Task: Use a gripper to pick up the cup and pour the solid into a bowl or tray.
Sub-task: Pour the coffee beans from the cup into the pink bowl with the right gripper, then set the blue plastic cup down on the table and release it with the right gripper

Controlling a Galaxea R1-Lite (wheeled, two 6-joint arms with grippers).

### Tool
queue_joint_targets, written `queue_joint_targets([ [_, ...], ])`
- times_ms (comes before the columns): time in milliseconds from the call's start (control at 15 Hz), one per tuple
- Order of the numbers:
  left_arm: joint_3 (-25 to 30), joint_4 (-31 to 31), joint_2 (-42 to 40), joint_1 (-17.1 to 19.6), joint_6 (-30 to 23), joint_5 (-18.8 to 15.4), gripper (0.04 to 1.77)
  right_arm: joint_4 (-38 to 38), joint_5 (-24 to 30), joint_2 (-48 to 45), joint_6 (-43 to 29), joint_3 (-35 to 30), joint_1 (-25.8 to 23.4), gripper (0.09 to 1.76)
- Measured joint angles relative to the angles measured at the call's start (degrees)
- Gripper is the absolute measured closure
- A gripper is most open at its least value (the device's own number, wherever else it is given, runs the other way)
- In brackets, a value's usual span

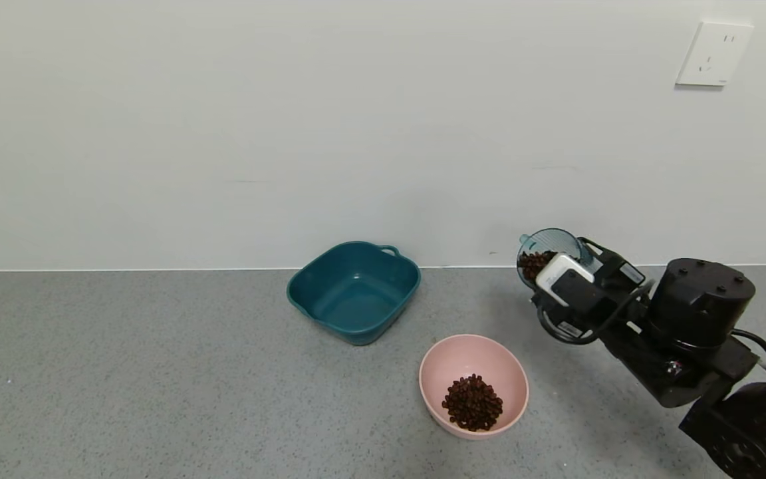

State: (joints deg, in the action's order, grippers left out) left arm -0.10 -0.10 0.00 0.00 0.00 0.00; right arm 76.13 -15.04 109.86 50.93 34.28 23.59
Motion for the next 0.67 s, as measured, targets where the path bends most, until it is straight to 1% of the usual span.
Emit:
queue_joint_targets([
  [267, 0.00, -0.04, 0.00, 0.00, 0.00, 0.00, 0.06, 0.05, -0.20, 1.88, -7.41, 0.89, -2.26, 0.48],
  [667, 0.00, -0.04, 0.00, 0.00, 0.00, 0.00, 0.06, 0.02, -0.35, 7.40, -24.34, 3.58, -5.10, 0.48],
])
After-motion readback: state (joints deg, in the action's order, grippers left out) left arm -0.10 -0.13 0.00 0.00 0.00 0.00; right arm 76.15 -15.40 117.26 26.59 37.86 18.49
